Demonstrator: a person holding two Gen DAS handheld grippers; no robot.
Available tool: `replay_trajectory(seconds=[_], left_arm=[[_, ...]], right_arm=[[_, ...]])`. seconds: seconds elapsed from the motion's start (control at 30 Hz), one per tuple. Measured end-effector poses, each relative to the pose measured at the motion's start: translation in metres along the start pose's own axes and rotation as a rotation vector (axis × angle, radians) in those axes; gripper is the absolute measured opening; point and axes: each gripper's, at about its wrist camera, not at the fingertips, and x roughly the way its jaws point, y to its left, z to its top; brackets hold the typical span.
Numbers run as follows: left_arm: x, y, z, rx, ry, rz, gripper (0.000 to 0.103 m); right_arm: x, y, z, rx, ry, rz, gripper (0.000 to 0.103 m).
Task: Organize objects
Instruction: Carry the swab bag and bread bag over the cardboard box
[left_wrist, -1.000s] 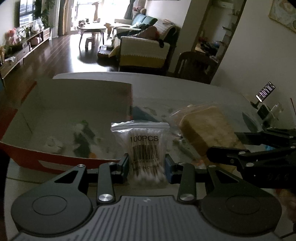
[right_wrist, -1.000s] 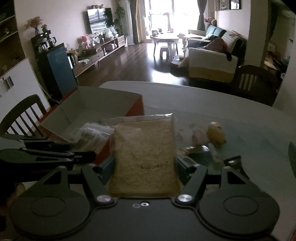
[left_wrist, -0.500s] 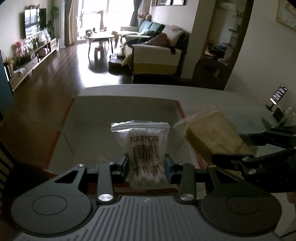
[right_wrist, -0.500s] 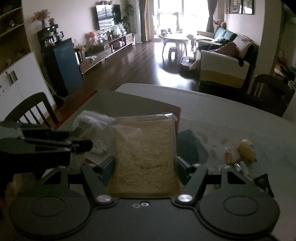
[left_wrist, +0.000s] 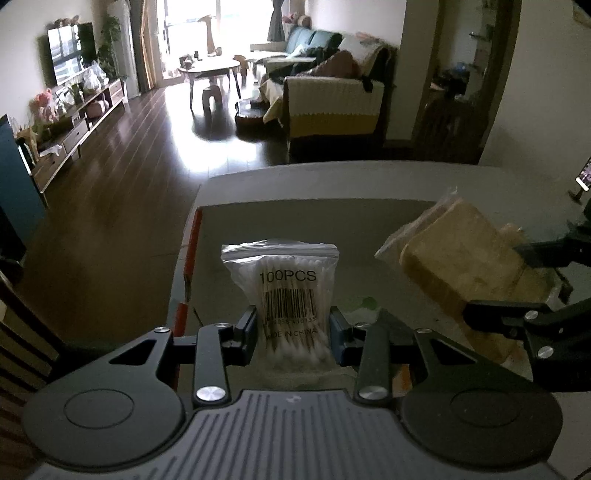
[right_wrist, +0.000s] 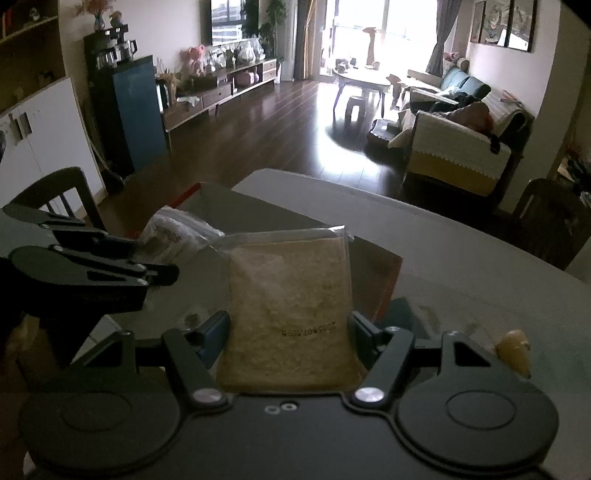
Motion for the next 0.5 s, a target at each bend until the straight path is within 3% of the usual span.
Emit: replay_trajectory(seconds=[0.5], left_arm=[[0.072, 0.001, 0.014, 0.065, 0.103, 0.032, 0.038]], right_arm=[[0.065, 0.006, 0.0, -0.05, 0.111, 0.002, 0.069]])
